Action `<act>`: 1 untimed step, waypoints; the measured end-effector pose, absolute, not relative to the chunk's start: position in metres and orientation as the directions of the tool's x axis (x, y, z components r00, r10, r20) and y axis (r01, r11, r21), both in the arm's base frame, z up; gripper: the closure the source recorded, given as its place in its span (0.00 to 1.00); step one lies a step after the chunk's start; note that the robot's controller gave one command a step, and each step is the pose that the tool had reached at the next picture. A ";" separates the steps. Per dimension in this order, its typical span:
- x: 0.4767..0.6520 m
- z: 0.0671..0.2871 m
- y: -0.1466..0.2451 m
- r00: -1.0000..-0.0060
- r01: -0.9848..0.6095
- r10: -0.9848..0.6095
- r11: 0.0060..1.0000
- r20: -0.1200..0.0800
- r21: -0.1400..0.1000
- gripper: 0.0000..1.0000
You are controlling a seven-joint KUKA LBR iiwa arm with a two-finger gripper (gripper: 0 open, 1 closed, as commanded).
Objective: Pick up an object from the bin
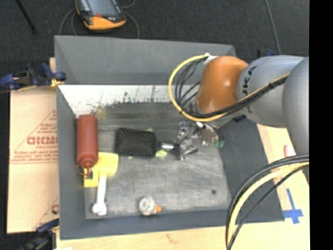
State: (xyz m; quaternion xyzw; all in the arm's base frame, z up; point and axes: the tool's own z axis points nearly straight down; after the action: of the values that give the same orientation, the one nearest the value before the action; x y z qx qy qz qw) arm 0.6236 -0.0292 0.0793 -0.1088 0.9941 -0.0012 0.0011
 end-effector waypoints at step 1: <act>0.623 0.097 -0.030 -0.977 -0.215 -0.215 0.977 0.001 -0.003 1.00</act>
Offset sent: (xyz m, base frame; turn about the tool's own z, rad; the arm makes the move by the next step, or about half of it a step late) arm 0.0002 0.0000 0.0095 0.0000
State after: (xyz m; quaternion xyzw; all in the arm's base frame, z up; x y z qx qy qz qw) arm 0.6232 -0.0299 0.0971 -0.1083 0.9941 -0.0013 -0.0002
